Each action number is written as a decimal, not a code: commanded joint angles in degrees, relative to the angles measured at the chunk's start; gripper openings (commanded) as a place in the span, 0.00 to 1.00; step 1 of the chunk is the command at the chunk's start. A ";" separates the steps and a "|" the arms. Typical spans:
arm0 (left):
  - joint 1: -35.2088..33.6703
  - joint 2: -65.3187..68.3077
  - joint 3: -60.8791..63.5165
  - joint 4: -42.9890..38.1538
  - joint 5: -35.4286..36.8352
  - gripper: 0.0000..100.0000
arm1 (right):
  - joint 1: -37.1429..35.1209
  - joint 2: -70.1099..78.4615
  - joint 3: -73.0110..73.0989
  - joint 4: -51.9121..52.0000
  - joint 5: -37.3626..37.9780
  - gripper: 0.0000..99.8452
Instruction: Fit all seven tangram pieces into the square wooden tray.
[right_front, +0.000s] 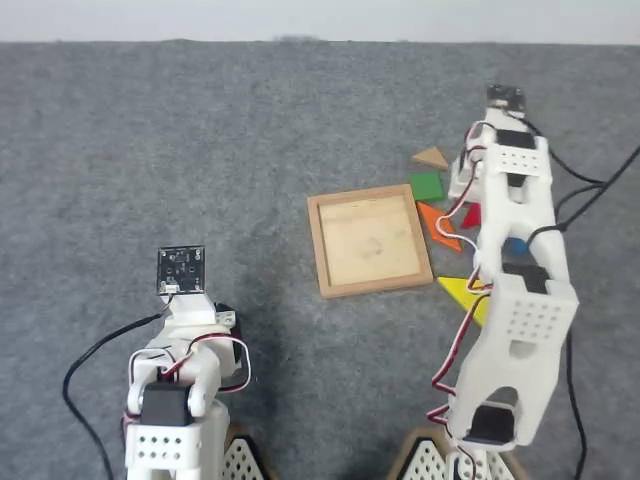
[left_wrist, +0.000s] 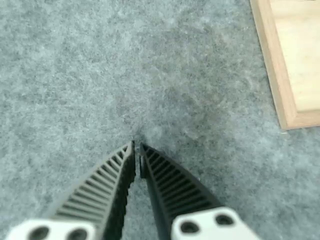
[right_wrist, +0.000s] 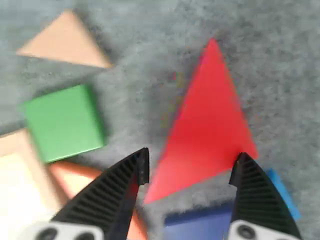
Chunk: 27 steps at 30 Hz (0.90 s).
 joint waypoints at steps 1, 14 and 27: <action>-0.35 -1.14 -0.66 0.09 -0.62 0.01 | 2.68 1.19 -7.38 0.22 -0.53 0.28; -0.35 -1.14 -0.66 0.09 -0.62 0.01 | 2.51 15.78 -23.12 11.38 2.02 0.27; -0.35 -1.14 -0.66 0.09 -0.62 0.01 | -0.92 23.78 -34.64 29.23 2.64 0.23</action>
